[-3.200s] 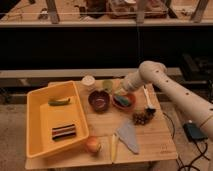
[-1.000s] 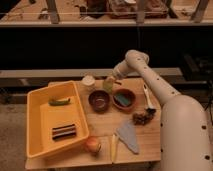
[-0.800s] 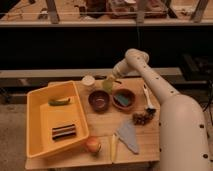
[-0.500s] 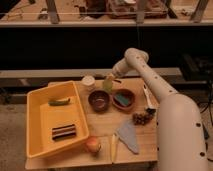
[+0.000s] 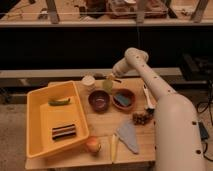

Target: Place fork in plastic cup

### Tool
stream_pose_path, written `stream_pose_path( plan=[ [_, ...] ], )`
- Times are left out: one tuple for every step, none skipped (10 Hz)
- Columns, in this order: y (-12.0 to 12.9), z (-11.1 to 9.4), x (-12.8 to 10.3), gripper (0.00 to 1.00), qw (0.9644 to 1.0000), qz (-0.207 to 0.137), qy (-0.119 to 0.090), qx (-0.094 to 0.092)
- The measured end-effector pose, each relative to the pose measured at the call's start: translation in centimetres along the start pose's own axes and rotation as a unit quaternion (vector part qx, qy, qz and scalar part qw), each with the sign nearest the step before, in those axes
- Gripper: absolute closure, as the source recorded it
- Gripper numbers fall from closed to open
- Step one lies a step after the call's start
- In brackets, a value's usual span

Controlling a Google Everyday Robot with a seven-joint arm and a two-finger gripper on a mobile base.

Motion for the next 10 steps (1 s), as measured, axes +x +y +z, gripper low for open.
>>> stream_pose_path(
  plan=[
    [0.0,0.2,0.1,0.86,1.0000,-0.001,0.000,-0.002],
    [-0.1,0.6,0.3,0.86,1.0000,-0.004,0.000,-0.003],
    [-0.1,0.8,0.5,0.86,1.0000,-0.006,0.000,-0.004],
    [-0.1,1.0,0.6,0.86,1.0000,-0.009,-0.001,-0.004],
    [-0.1,1.2,0.7,0.86,0.9999,-0.011,-0.004,-0.005],
    [0.0,1.4,0.9,0.86,0.9999,-0.013,-0.007,-0.006],
    [0.1,1.6,1.1,0.86,0.9998,-0.014,-0.007,-0.007],
    [0.3,1.9,1.3,0.86,0.9998,-0.016,-0.008,-0.009],
    [0.4,2.2,1.6,0.86,0.9998,-0.015,-0.009,-0.011],
    [0.5,2.4,1.6,0.86,0.9998,-0.016,-0.009,-0.012]
  ],
)
